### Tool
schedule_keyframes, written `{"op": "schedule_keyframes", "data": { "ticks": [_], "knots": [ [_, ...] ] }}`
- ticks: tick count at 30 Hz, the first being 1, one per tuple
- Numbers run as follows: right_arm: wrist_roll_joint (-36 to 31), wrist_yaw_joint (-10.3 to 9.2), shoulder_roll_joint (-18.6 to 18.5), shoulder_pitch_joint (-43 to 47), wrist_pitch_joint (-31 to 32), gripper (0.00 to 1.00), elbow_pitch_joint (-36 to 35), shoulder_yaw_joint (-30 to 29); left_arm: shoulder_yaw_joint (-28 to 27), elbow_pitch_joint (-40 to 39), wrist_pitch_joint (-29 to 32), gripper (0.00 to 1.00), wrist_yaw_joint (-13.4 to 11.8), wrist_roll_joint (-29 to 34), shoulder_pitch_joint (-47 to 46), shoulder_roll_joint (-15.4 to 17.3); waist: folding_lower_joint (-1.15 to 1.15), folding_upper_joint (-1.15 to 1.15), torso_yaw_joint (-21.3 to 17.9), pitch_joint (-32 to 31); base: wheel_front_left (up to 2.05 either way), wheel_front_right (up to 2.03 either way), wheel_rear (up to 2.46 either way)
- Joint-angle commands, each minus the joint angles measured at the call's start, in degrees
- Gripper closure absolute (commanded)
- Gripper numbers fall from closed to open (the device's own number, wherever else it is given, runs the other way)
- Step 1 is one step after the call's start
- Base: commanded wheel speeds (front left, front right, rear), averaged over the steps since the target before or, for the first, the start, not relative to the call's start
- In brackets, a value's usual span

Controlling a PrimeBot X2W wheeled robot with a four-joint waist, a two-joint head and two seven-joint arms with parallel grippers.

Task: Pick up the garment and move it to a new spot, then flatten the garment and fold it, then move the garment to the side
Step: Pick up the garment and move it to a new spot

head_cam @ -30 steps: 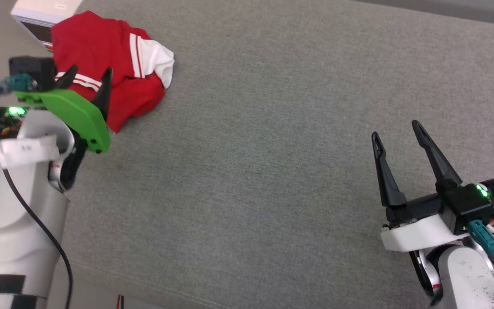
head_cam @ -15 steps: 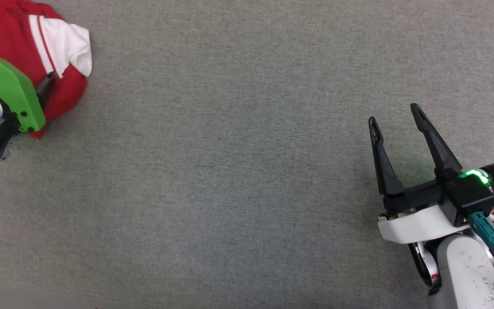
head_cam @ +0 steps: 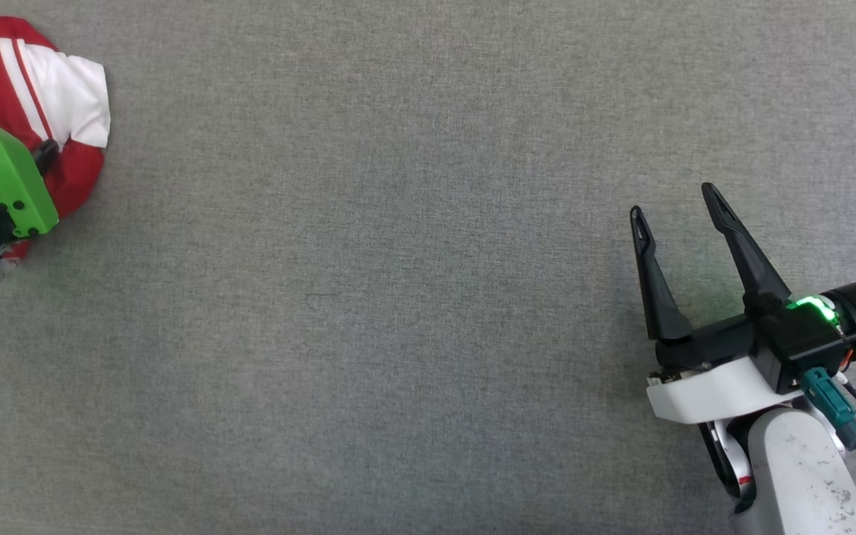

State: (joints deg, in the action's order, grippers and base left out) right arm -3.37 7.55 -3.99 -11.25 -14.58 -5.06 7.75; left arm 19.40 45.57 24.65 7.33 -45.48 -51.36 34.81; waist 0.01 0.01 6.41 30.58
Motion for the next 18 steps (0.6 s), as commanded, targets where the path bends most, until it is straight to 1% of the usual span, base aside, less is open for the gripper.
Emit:
{"op": "schedule_keyframes", "data": {
  "ticks": [1,4,8,12,18],
  "knots": [
    [-0.3,-0.06,0.3,-0.1,-0.4,0.0,0.3,0.2,0.9,0.7,-0.9,1.0,0.2,-0.4,2.5,-1.0,-0.01,-0.01,0.3,-2.1,0.0,0.0,0.0],
    [0.0,-0.06,0.5,0.5,-0.4,0.0,0.7,0.2,1.9,0.2,-5.3,1.0,0.2,0.8,3.1,-0.2,-0.01,-0.01,0.4,-4.8,0.0,0.0,0.0],
    [0.4,-0.06,0.7,1.6,-0.4,0.0,1.3,-0.4,1.4,-0.4,-11.9,1.0,0.2,1.1,3.5,0.5,-0.01,-0.01,0.6,-8.7,0.0,0.0,0.0],
    [0.9,-0.06,0.9,2.5,-0.4,0.0,1.5,-1.6,1.6,-1.6,-18.4,1.0,0.0,3.3,3.8,1.6,-0.01,-0.01,0.7,-11.9,0.0,0.0,0.0],
    [1.6,-0.06,1.0,3.6,-0.4,0.0,1.8,-4.3,1.9,-5.0,-25.0,1.0,-1.3,5.8,3.6,1.7,-0.01,-0.01,0.7,-16.4,0.0,0.0,0.0]
  ]
}}
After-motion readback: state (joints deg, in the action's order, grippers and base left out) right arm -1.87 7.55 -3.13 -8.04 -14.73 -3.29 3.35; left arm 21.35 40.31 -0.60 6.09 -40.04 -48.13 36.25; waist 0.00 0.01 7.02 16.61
